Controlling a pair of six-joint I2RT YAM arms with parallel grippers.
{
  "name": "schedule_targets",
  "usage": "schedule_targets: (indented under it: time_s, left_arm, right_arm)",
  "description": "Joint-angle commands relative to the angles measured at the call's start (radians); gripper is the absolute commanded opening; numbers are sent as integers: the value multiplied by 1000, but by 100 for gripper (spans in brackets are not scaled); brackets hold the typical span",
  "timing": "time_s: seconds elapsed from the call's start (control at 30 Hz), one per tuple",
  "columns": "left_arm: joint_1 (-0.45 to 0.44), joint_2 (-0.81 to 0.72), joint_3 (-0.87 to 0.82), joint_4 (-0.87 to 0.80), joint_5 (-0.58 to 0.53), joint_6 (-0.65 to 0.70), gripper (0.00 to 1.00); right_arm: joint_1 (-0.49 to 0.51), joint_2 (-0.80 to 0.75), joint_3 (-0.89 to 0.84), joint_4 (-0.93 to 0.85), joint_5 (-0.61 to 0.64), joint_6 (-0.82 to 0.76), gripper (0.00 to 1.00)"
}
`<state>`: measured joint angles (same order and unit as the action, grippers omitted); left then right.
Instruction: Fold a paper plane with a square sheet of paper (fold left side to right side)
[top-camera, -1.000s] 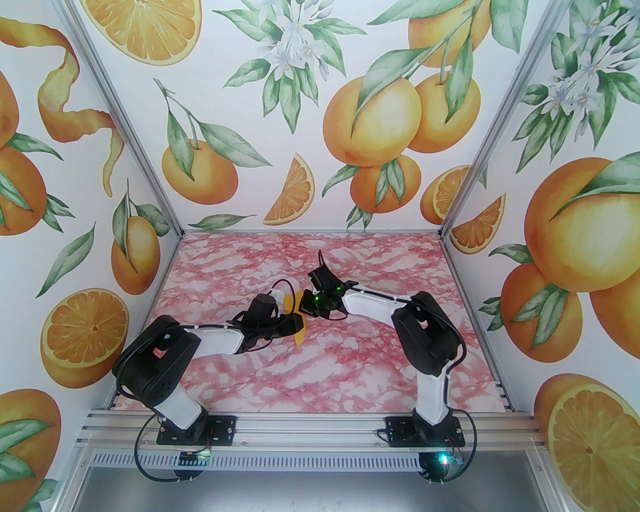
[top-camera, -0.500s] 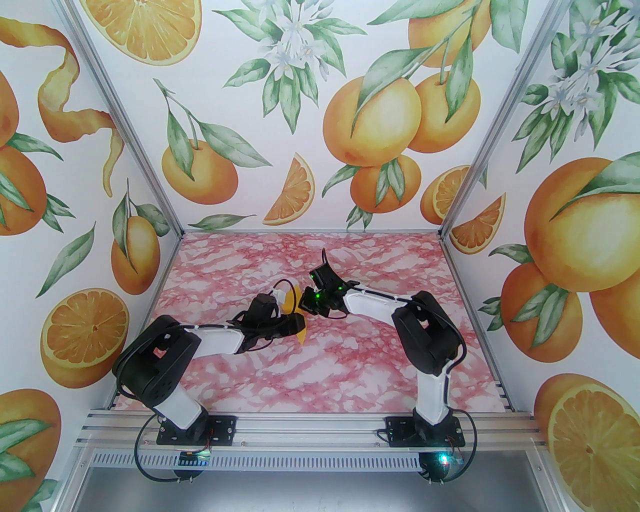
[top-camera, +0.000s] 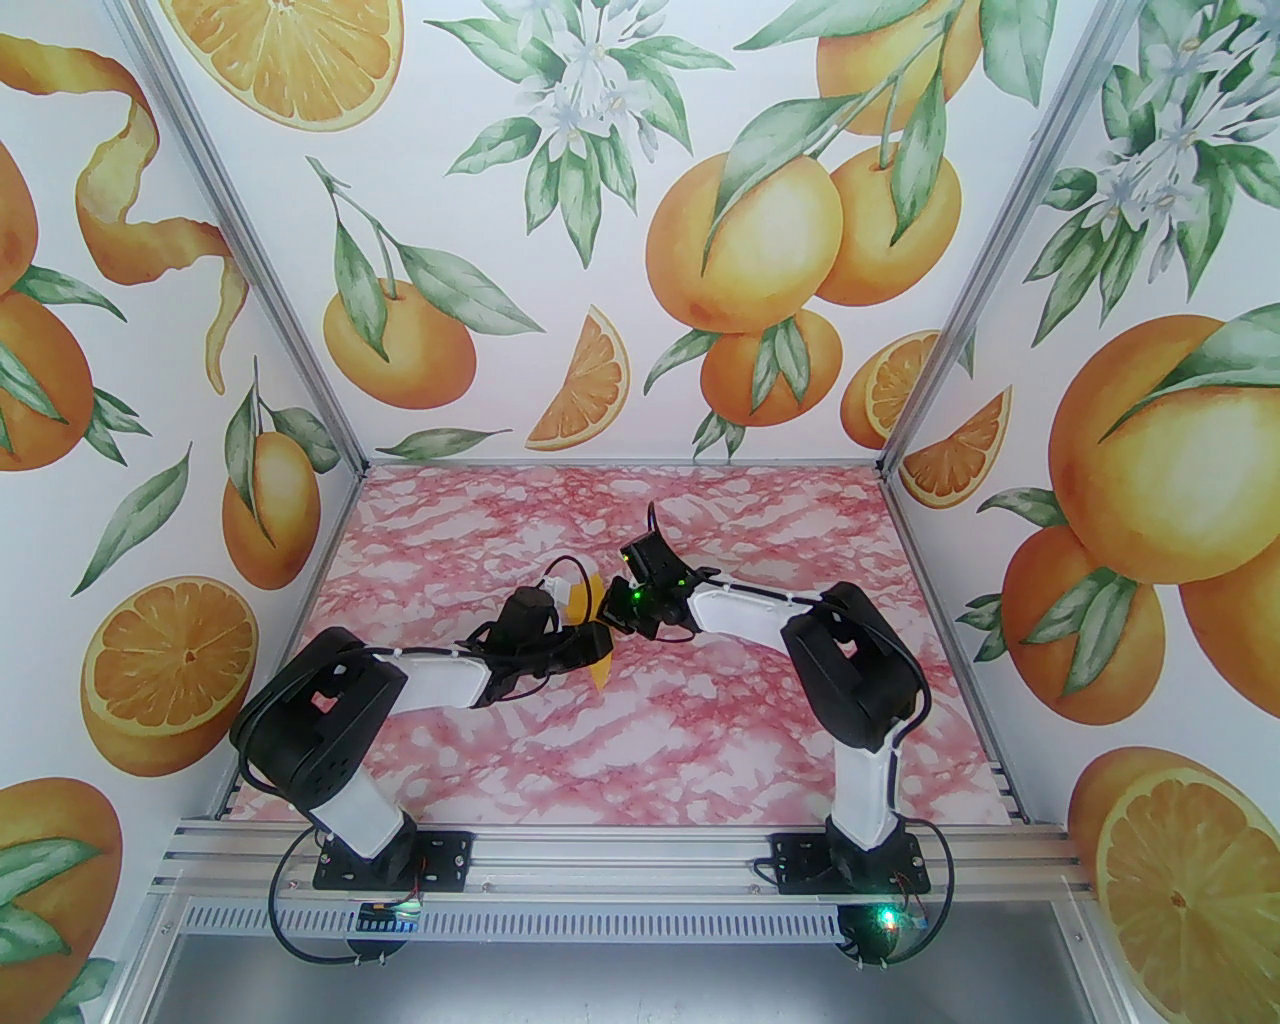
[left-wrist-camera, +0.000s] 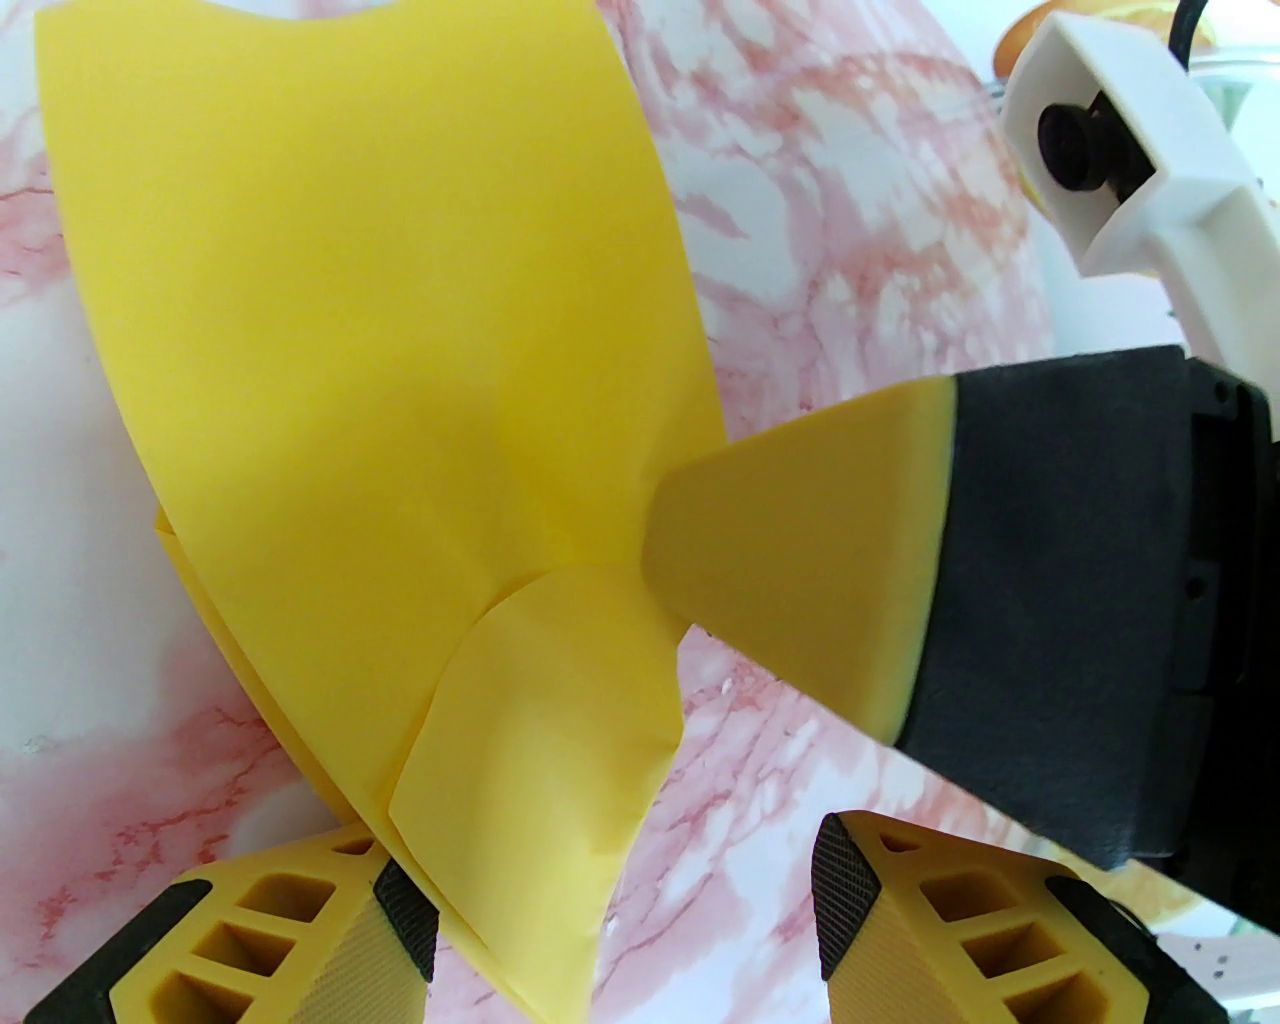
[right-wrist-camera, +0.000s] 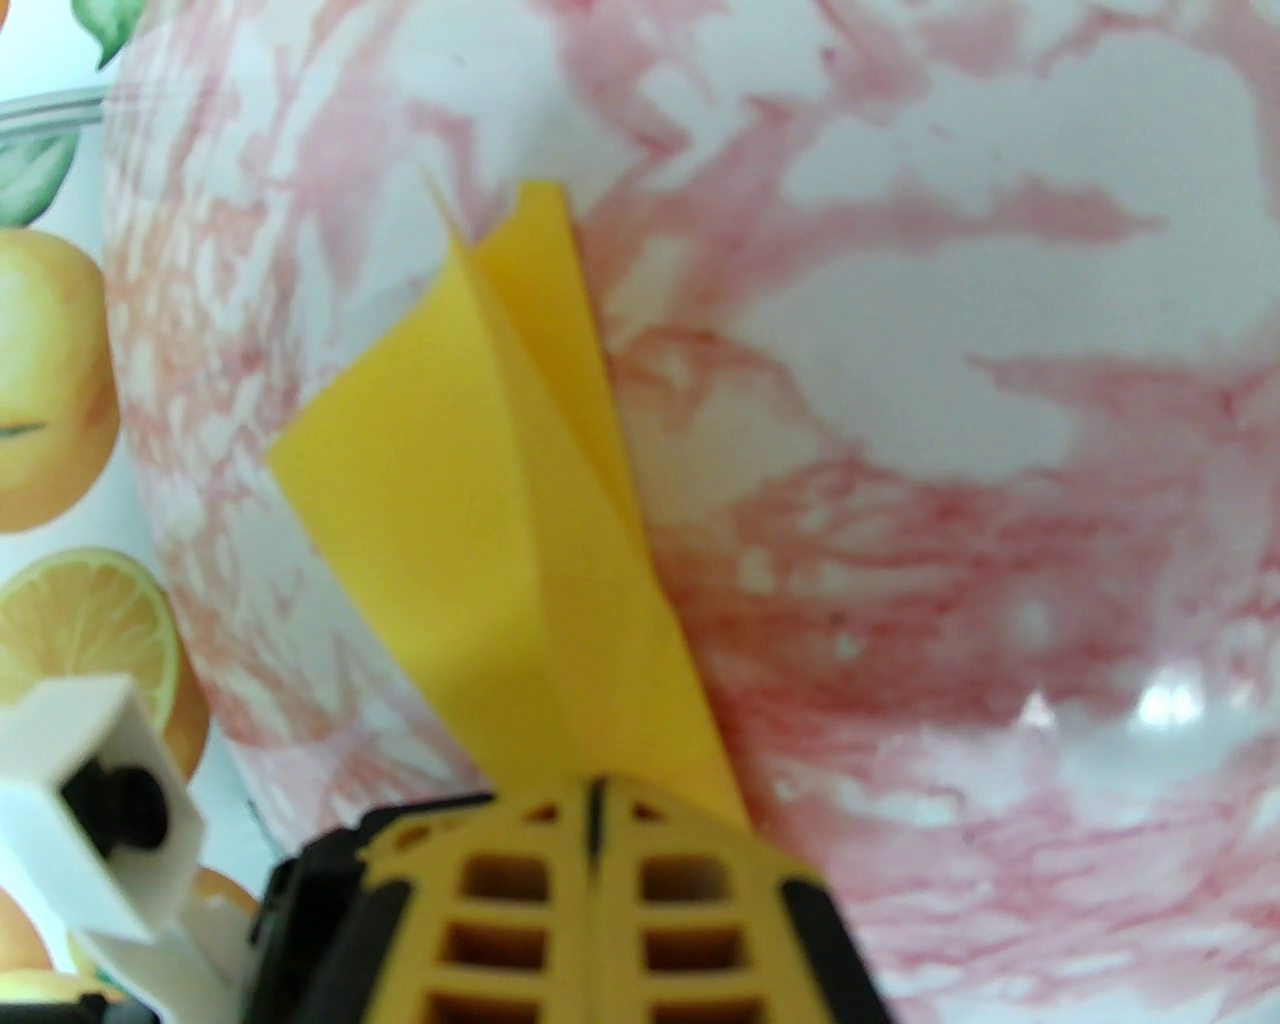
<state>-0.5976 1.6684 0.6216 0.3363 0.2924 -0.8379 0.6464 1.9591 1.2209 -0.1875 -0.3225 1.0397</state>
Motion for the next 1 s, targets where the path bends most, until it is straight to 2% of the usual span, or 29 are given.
schedule_targets:
  time_s: [0.0,0.33,0.97]
  left_arm:
    - [-16,45,29,-15,-37,12,63]
    - [-24,42,36,-74,-76,34,57]
    - [-30,70,79,-169,-103,48,57]
  right_arm:
    - [-8,-18,-13,38,-22,32,4]
    - [-26,-55,-35,69,-18,60,4]
    - [-28,-70,-16,51,-15,72,4]
